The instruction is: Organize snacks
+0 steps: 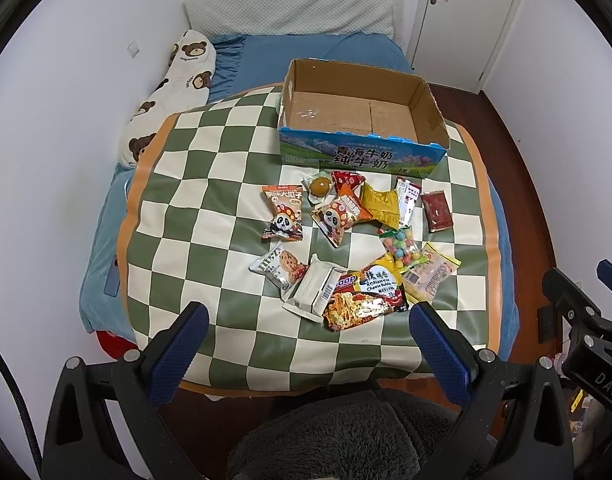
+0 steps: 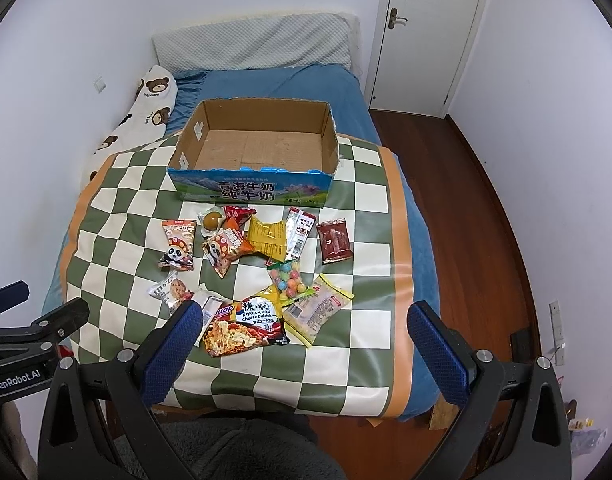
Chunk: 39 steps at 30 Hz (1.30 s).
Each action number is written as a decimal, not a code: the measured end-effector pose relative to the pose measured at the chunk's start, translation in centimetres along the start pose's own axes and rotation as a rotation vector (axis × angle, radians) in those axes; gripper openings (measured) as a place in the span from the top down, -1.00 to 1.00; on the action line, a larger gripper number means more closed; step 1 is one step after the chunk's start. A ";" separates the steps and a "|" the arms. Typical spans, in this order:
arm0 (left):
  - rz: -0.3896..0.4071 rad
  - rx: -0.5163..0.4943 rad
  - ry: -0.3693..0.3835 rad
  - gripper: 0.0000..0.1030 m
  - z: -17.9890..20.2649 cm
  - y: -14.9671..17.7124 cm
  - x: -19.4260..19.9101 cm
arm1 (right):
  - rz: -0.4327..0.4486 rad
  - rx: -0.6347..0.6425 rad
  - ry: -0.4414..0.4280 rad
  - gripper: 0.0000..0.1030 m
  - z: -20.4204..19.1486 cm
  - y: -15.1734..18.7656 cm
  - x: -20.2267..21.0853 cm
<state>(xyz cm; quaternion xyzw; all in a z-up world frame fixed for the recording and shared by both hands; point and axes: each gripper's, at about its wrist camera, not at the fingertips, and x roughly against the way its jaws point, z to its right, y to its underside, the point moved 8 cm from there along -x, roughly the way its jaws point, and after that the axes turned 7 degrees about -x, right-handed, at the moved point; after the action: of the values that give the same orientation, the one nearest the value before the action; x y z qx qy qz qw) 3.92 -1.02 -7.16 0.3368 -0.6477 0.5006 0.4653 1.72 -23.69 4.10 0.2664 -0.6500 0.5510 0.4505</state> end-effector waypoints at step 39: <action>0.010 0.008 0.010 -1.00 0.1 -0.2 1.2 | 0.009 0.006 -0.017 -1.00 -1.0 0.3 1.8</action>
<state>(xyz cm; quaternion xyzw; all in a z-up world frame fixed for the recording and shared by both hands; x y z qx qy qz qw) 3.63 -1.07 -5.97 0.3329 -0.6451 0.5072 0.4645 0.98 -22.38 5.50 0.2696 -0.6533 0.5527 0.4416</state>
